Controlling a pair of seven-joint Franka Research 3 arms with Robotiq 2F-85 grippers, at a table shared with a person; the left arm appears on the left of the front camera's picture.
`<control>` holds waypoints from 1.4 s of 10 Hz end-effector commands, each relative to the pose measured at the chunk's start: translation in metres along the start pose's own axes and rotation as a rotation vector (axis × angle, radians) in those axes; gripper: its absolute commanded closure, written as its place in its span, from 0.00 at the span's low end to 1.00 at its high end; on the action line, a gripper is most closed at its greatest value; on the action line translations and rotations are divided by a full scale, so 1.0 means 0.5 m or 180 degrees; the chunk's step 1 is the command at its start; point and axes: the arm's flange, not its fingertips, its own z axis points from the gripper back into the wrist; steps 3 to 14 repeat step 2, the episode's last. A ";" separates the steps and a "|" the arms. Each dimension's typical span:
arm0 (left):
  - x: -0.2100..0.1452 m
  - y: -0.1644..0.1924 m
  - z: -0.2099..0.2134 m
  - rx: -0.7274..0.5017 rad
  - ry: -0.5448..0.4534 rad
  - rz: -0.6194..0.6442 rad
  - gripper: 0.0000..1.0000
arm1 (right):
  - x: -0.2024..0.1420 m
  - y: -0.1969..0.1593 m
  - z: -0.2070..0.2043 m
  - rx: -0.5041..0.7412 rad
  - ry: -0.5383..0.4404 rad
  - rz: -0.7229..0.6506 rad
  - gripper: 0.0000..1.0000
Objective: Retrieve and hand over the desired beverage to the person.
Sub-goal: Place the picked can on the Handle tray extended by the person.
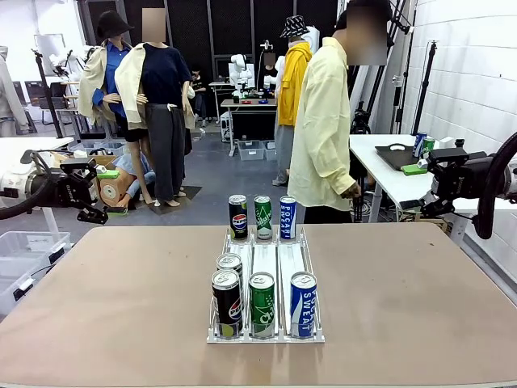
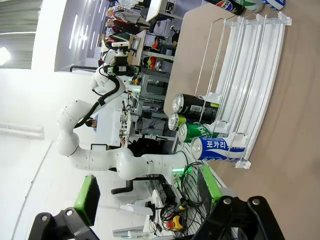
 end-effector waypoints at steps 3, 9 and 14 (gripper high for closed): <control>0.000 -0.004 0.002 0.0001 -0.0006 -0.0015 0.00 | -0.004 0.000 -0.002 0.0007 0.0001 -0.0003 0.00; 0.000 -0.004 0.002 0.0001 -0.0006 -0.0015 0.00 | -0.004 0.000 -0.002 0.0007 0.0001 -0.0003 0.00; 0.000 -0.004 0.002 0.0001 -0.0006 -0.0015 0.00 | -0.004 0.000 -0.002 0.0007 0.0001 -0.0003 0.00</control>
